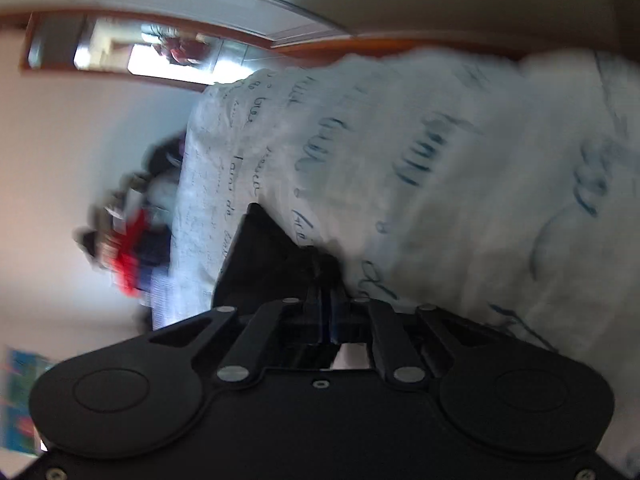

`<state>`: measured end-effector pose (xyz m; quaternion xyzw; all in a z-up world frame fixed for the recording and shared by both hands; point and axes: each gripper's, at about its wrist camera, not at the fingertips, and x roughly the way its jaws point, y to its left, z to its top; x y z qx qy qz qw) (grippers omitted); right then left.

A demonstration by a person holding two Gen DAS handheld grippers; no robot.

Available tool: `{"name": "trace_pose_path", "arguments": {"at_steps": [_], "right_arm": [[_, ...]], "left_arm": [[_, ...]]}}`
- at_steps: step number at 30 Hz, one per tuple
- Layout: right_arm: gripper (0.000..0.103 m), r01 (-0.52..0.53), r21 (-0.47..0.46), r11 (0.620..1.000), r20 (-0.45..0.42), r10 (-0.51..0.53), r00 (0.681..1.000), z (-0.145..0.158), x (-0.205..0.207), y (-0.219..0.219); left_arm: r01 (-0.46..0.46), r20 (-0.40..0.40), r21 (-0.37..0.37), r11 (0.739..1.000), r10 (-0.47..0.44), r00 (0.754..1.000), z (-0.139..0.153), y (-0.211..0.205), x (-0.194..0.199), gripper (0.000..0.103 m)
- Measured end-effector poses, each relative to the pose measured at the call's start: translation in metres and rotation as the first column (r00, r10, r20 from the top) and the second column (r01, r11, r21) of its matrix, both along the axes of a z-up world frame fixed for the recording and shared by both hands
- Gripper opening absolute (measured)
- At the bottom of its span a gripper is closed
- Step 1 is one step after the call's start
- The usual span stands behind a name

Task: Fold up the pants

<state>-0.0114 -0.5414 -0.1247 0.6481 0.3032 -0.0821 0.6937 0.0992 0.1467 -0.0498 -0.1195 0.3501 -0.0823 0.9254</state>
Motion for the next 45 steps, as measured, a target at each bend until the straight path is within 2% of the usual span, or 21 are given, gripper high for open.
{"name": "trace_pose_path", "arguments": {"at_steps": [2, 4, 6, 10, 13, 15, 21, 23, 24, 25, 27, 28, 32, 34, 36, 38, 39, 40, 41, 43, 45], "right_arm": [[0.018, 0.021, 0.017, 1.000, 0.016, -0.021, 1.000, 0.008, 0.000, -0.001], [0.063, 0.061, 0.001, 0.998, 0.062, -0.061, 0.996, 0.023, -0.006, 0.002], [0.082, 0.044, -0.053, 0.998, 0.103, -0.038, 0.994, 0.042, -0.013, 0.018], [0.082, -0.175, -0.134, 0.975, 0.090, 0.188, 0.978, 0.052, -0.001, 0.085], [0.080, -0.326, -0.175, 0.929, -0.039, 0.324, 0.945, 0.037, 0.021, 0.133], [0.080, -0.330, -0.243, 0.912, -0.036, 0.332, 0.943, 0.039, 0.029, 0.145], [0.078, -0.206, -0.177, 0.962, -0.011, 0.207, 0.978, 0.037, 0.041, 0.130], [0.076, -0.183, -0.229, 0.956, 0.008, 0.190, 0.982, 0.042, 0.045, 0.131], [0.060, -0.188, -0.243, 0.952, 0.013, 0.197, 0.980, 0.041, 0.046, 0.134], [0.029, -0.200, -0.224, 0.954, -0.005, 0.204, 0.979, 0.034, 0.051, 0.134], [0.008, -0.193, -0.154, 0.969, -0.033, 0.190, 0.981, 0.023, 0.050, 0.129], [0.007, -0.192, -0.153, 0.969, -0.013, 0.192, 0.981, 0.028, 0.046, 0.127], [0.007, -0.168, -0.273, 0.947, 0.065, 0.192, 0.979, 0.054, 0.022, 0.123], [0.008, -0.184, -0.218, 0.958, -0.024, 0.183, 0.983, 0.024, 0.018, 0.112], [0.000, -0.160, -0.096, 0.983, 0.021, 0.162, 0.987, 0.001, 0.010, 0.099], [0.016, -0.136, -0.070, 0.988, 0.020, 0.137, 0.990, 0.013, 0.001, 0.088], [0.033, -0.101, -0.122, 0.987, 0.028, 0.106, 0.994, 0.027, -0.006, 0.083], [0.059, -0.063, -0.198, 0.978, 0.038, 0.072, 0.997, 0.043, -0.013, 0.078], [0.070, -0.041, -0.281, 0.959, 0.043, 0.056, 0.998, 0.059, -0.016, 0.073], [0.077, -0.071, -0.435, 0.897, 0.034, 0.095, 0.995, 0.088, -0.008, 0.070], [0.077, -0.124, -0.486, 0.865, 0.007, 0.146, 0.989, 0.104, 0.014, 0.068]], "left_arm": [[-0.008, 0.016, -0.018, 1.000, 0.009, 1.000, 0.008, -0.002, -0.004, 0.099], [-0.011, 0.060, -0.005, 1.000, 0.011, 0.998, 0.022, -0.011, -0.013, 0.100], [0.021, 0.089, -0.001, 1.000, -0.021, 0.996, 0.034, -0.027, -0.024, 0.100], [0.177, 0.042, -0.077, 0.981, -0.174, 0.984, 0.034, -0.080, -0.032, 0.101], [0.270, 0.081, 0.054, 0.961, -0.274, 0.958, 0.030, -0.129, -0.031, 0.100], [0.324, 0.082, 0.123, 0.938, -0.335, 0.939, 0.025, -0.155, -0.024, 0.100], [0.370, 0.115, 0.200, 0.907, -0.397, 0.911, 0.018, -0.194, -0.009, 0.099], [0.385, 0.138, 0.219, 0.897, -0.419, 0.897, 0.015, -0.200, -0.007, 0.103], [0.394, 0.111, 0.233, 0.889, -0.427, 0.897, 0.009, -0.204, -0.001, 0.103], [0.412, 0.038, 0.232, 0.881, -0.432, 0.901, -0.002, -0.207, 0.008, 0.102], [0.420, -0.118, 0.204, 0.884, -0.404, 0.907, -0.022, -0.211, 0.022, 0.101], [0.424, -0.067, 0.215, 0.880, -0.420, 0.905, -0.022, -0.208, 0.014, 0.102], [0.498, -0.066, 0.286, 0.819, -0.502, 0.863, -0.027, -0.207, -0.001, 0.103], [0.508, -0.061, 0.292, 0.810, -0.515, 0.855, -0.029, -0.206, 0.000, 0.103], [0.518, -0.080, 0.284, 0.807, -0.518, 0.851, -0.023, -0.207, 0.004, 0.099], [0.537, -0.086, 0.264, 0.801, -0.535, 0.841, -0.011, -0.209, 0.006, 0.098], [0.539, -0.067, 0.254, 0.803, -0.542, 0.838, -0.004, -0.206, 0.007, 0.099], [0.537, -0.035, 0.247, 0.807, -0.546, 0.837, 0.005, -0.200, 0.005, 0.100], [0.532, -0.003, 0.243, 0.811, -0.548, 0.836, 0.013, -0.195, 0.007, 0.100], [0.520, 0.042, 0.222, 0.825, -0.541, 0.840, 0.027, -0.189, 0.017, 0.100], [0.501, 0.048, 0.144, 0.853, -0.512, 0.858, 0.035, -0.184, 0.038, 0.101]]}}
